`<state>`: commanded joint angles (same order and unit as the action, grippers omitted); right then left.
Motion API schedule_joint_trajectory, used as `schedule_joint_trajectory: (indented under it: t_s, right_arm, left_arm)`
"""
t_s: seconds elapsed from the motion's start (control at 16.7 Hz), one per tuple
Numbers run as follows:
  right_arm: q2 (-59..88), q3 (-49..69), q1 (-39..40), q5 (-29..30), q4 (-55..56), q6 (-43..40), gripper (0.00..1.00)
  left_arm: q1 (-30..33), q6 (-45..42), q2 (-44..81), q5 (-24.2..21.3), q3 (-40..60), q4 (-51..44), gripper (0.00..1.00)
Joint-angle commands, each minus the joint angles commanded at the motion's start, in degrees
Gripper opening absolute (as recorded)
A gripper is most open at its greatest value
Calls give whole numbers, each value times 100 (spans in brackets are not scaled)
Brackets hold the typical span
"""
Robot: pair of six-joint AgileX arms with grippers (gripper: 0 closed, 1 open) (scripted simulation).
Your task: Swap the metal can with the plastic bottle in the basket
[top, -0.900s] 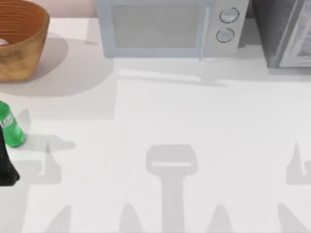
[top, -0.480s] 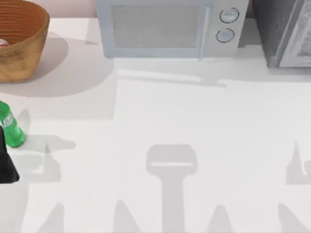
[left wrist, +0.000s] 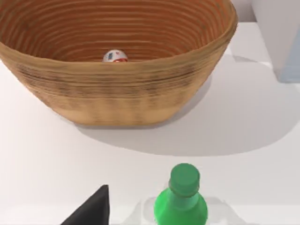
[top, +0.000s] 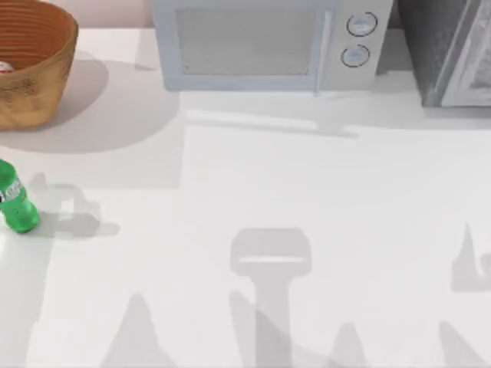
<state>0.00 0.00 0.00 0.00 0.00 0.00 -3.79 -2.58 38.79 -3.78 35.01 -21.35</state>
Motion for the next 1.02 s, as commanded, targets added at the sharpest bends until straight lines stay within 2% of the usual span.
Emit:
schedule_joint_trajectory:
  t_s: [1.02]
  right_arm:
    - [0,0,0,0,0,0,100]
  left_arm:
    - [-773,-700,9108,-1109,9436,-4442,100]
